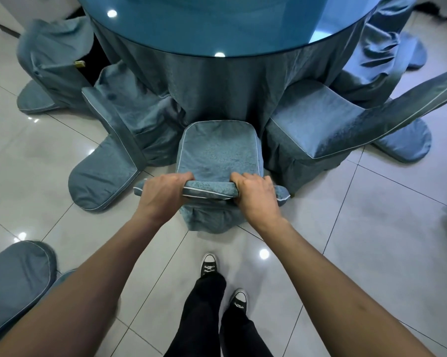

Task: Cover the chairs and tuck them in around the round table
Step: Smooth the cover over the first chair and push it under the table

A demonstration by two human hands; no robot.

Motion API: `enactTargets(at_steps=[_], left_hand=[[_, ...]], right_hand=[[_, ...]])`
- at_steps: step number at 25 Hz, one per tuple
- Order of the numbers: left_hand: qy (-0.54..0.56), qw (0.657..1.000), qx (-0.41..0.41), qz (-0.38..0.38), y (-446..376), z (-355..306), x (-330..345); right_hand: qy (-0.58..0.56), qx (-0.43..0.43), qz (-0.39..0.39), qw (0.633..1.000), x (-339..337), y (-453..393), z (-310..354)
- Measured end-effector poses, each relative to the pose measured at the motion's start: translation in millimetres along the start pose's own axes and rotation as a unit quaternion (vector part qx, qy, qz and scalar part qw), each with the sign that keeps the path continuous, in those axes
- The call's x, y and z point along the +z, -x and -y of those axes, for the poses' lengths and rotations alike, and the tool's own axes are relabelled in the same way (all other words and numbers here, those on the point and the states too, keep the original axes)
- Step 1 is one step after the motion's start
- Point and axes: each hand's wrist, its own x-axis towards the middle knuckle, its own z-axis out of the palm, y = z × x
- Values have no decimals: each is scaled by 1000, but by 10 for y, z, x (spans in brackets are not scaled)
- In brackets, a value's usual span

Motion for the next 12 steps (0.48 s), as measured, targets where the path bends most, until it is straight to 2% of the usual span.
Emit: enactTargets(at_steps=[5,9,12], left_hand=[[0,1000,13,0,-245,77,-73],[50,998,43,22,-327,220,-154],[94,987,92,90,-377,333,-249]], right_hand=[[-13,-17,15,1000,-54,-226,-26],[-62,-27,91,994,-176,-397,-27],[-68,-32,149,986,-237,-424,-41]])
